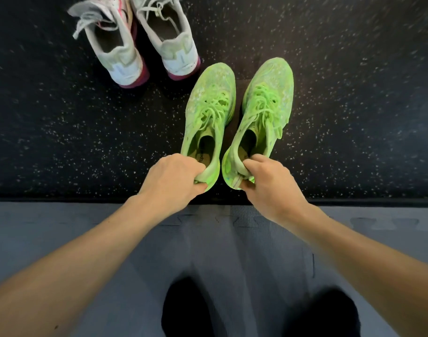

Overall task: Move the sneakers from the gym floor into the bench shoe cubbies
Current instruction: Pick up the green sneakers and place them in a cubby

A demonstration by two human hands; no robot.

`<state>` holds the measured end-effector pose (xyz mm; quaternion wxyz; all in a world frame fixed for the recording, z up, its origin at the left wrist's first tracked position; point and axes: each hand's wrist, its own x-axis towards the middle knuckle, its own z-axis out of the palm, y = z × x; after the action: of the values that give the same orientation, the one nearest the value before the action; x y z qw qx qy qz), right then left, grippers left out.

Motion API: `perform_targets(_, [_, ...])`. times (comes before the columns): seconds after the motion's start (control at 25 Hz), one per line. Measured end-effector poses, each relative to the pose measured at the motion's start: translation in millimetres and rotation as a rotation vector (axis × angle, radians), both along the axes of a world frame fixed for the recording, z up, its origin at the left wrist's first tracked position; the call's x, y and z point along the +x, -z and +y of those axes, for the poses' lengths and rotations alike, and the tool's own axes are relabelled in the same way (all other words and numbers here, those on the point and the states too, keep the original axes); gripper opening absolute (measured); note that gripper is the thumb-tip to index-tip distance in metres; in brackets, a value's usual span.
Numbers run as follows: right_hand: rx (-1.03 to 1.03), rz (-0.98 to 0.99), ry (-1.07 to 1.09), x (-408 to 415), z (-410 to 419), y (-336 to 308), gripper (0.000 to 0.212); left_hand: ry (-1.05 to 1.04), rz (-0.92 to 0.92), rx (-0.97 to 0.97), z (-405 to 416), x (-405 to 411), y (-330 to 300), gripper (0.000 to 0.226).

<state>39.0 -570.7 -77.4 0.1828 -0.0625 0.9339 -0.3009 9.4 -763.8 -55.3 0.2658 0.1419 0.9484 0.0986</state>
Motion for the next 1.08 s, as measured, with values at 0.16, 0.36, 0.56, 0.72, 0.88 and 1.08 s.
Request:
perform_targets(0.16, [0.007, 0.06, -0.034, -20.0, 11.0, -53.6, 0.011, 0.048, 0.062, -0.031, 8.2, -18.6, -50.8, 0.042])
perform_targets(0.36, [0.04, 0.187, -0.047, -71.8, 35.6, -162.3, 0.007, 0.018, 0.216, -0.004, 24.0, -70.6, -164.7, 0.049])
perform_targets(0.56, [0.023, 0.382, -0.077, -132.4, 62.0, -322.6, 0.011, 0.039, 0.407, 0.025, 37.9, -132.4, -328.5, 0.043])
perform_targets(0.72, [0.06, 0.505, -0.087, -170.6, 79.2, -469.1, 0.011, 0.043, 0.561, 0.067, 49.0, -170.4, -476.1, 0.053])
perform_targets(0.88, [0.122, 0.6, -0.1, -195.5, 98.5, -634.1, 0.014, 0.101, 0.688, 0.093, 57.3, -193.6, -641.5, 0.033])
perform_targets(1.08, [0.199, 0.718, -0.086, -206.7, 121.2, -823.2, 0.013, 0.174, 0.846, 0.039, 68.9, -202.7, -828.1, 0.035])
